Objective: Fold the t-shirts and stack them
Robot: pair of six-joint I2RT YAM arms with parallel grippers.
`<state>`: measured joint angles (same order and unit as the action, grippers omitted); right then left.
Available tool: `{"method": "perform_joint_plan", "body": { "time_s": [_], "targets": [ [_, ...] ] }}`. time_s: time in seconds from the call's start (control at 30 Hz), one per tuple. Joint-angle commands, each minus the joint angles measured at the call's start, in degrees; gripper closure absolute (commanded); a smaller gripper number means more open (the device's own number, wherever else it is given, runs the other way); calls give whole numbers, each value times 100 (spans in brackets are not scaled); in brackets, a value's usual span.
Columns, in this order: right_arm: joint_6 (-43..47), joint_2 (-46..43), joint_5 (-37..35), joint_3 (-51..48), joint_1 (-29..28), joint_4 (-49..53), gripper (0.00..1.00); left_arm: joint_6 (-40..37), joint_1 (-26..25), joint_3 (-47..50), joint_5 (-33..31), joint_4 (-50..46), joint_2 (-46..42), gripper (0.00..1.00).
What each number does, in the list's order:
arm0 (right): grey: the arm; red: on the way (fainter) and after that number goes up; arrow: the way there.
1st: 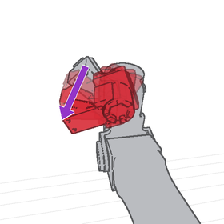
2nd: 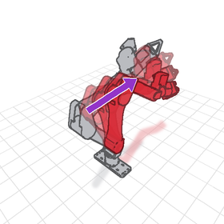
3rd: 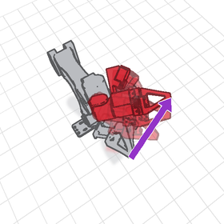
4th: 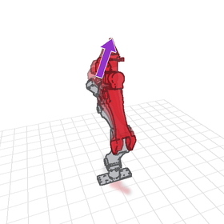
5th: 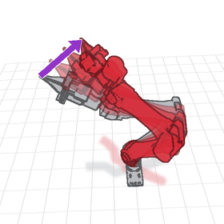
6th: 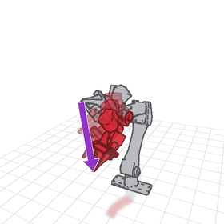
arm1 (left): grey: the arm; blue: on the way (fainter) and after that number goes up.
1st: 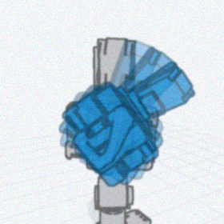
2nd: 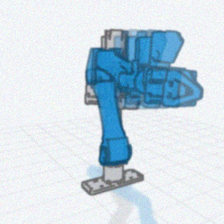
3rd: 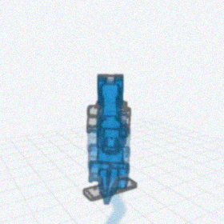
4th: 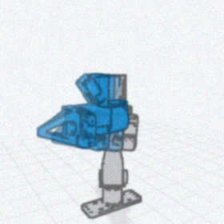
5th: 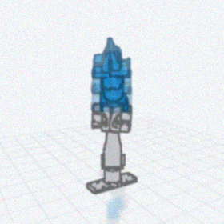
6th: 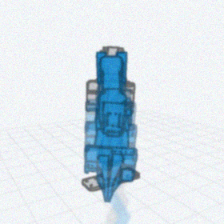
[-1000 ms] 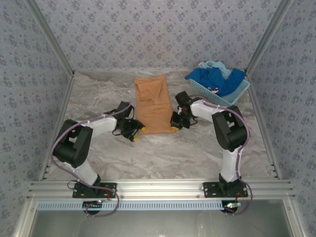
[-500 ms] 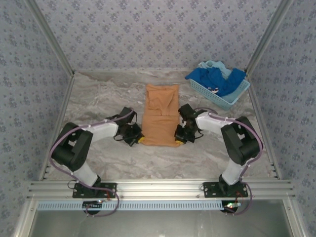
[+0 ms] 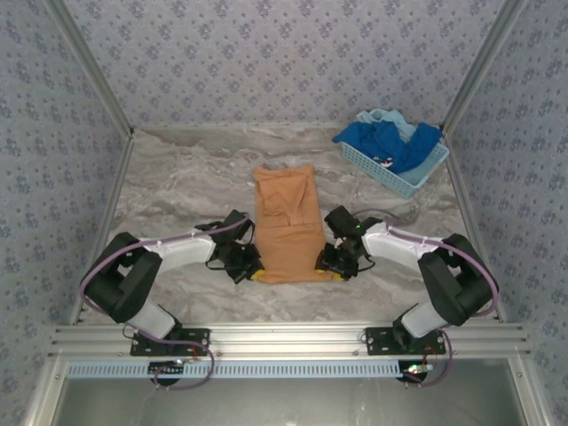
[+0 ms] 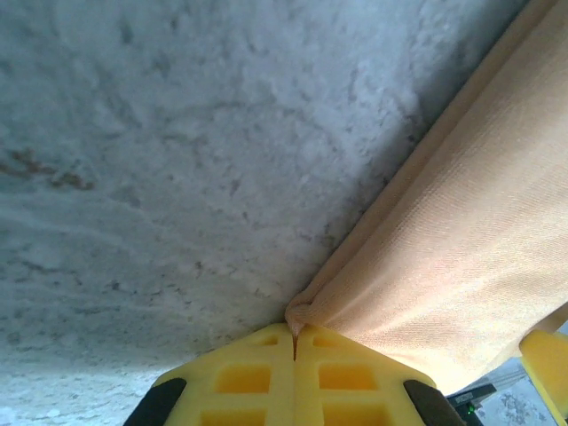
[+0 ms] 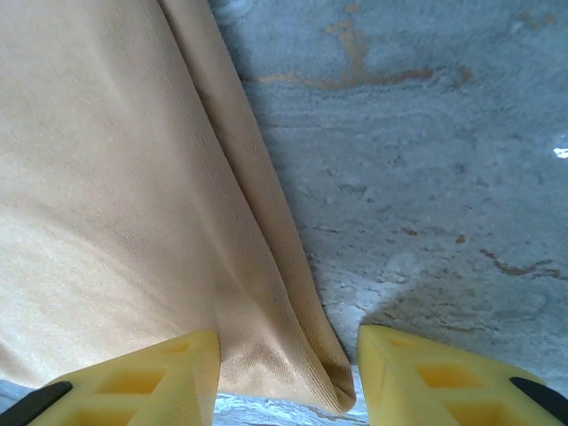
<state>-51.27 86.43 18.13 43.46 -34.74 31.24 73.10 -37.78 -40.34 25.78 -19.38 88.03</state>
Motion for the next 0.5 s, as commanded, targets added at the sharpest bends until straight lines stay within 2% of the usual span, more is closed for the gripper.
{"method": "perform_joint_plan", "body": {
  "time_s": [0.0, 0.03, 0.13, 0.23, 0.33, 0.47],
  "targets": [
    [-158, 184, -119, 16, -102, 189, 55, -35, -22, 20, 12, -330, -139, 100],
    [-92, 178, -239, 64, -103, 367, 55, -78, -28, -29, -21, -425, -162, 98],
    [27, -102, -616, 85, -154, 793, 54, -207, -84, -173, -163, -855, -318, 79],
    [29, -275, -577, 50, -207, 844, 52, -151, -157, -105, -149, -1079, -521, 64],
    [-106, -187, -349, 84, -342, 634, 52, 128, -224, 133, 80, -950, -625, 60],
    [-334, 7, -312, 182, -596, 510, 52, 297, -335, 145, 239, -738, -518, 60]
  ]
}}
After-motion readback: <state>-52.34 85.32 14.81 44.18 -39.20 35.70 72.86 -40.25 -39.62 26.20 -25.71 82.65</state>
